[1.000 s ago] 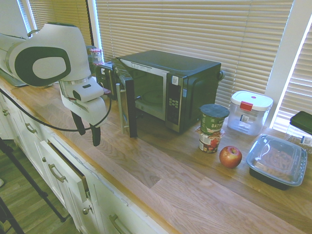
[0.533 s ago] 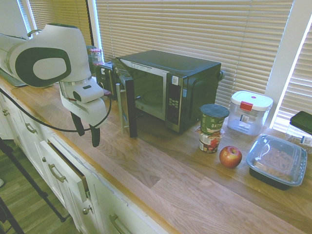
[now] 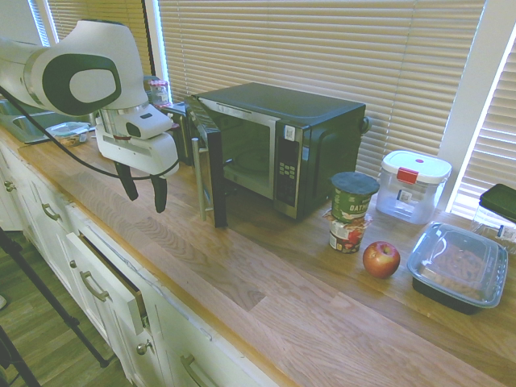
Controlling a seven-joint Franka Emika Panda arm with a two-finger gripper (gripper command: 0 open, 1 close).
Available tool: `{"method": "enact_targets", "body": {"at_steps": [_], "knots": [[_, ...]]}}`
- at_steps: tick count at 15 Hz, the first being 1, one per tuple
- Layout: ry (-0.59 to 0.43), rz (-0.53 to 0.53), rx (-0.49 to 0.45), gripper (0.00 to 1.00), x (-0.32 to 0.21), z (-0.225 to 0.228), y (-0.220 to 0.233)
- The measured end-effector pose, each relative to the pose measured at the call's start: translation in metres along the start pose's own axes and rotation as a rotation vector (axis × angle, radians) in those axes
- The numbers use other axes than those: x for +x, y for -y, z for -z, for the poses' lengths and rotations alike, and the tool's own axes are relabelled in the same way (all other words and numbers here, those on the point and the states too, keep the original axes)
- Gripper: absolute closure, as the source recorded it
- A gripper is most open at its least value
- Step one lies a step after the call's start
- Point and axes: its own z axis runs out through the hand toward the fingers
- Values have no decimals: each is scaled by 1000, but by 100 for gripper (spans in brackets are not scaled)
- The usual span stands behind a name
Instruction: Close the microwave
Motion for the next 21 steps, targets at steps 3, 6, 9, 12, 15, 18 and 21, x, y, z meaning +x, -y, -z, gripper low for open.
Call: {"method": "enact_targets", "body": {"at_steps": [3,6,9,12,15,18,21], "knots": [[-31,0,14,0,7,15,30],[-62,-26,18,0,24,28,71],[-85,-110,24,0,58,28,96],[-119,-206,44,0,95,37,103],[-128,-250,51,0,129,39,109],[-138,-278,56,0,161,38,119],[-139,-290,47,0,187,34,130]]}}
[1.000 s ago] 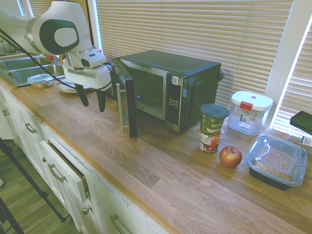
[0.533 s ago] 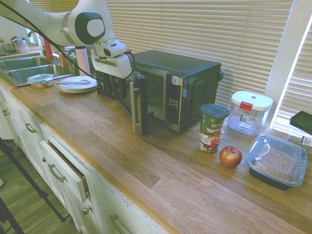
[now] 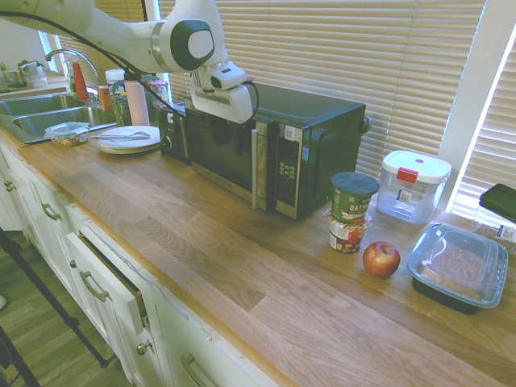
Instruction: Close the microwave
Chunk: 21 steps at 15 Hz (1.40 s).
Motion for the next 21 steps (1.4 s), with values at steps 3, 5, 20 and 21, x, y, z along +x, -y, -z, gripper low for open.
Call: {"method": "enact_targets", "body": {"at_steps": [3,5,20,21], "knots": [[-8,29,-2,0,8,0,15],[5,23,4,0,12,-1,18],[230,72,-75,0,-19,-8,-188],[240,80,-83,0,-29,-14,-203]]}}
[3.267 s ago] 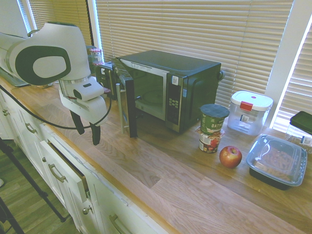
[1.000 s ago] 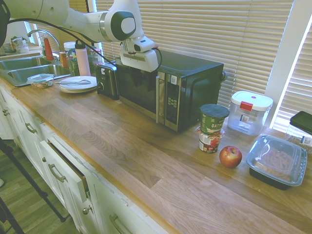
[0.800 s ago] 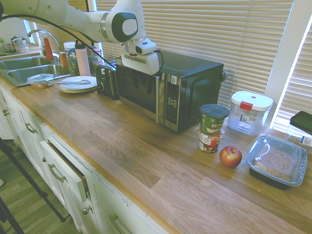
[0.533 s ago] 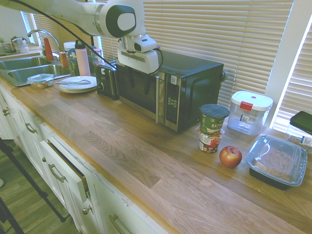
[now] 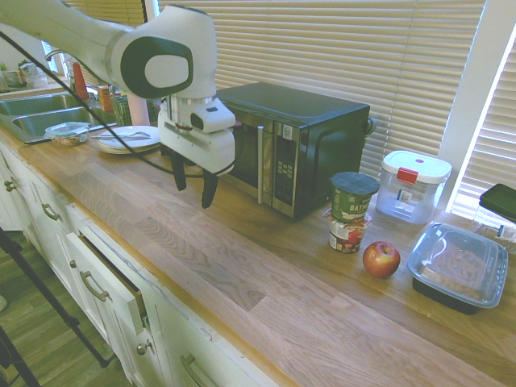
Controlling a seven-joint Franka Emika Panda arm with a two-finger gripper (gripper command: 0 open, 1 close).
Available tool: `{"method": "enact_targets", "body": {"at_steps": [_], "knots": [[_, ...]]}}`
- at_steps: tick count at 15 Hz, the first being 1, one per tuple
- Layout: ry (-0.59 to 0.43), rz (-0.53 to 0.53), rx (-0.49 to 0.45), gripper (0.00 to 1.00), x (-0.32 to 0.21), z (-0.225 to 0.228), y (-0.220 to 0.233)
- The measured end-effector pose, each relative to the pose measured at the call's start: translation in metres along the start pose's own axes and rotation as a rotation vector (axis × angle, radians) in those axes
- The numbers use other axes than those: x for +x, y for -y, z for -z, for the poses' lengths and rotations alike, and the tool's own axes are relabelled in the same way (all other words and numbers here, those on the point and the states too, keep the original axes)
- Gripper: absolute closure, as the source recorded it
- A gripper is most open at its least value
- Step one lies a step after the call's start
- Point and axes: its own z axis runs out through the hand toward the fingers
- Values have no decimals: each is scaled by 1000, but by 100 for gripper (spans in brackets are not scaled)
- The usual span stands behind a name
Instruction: Close the microwave
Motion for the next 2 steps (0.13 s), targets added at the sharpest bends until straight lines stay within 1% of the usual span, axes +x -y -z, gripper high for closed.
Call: {"method": "enact_targets", "body": {"at_steps": [2], "knots": [[-1,17,1,0,-21,-13,-24]]}}
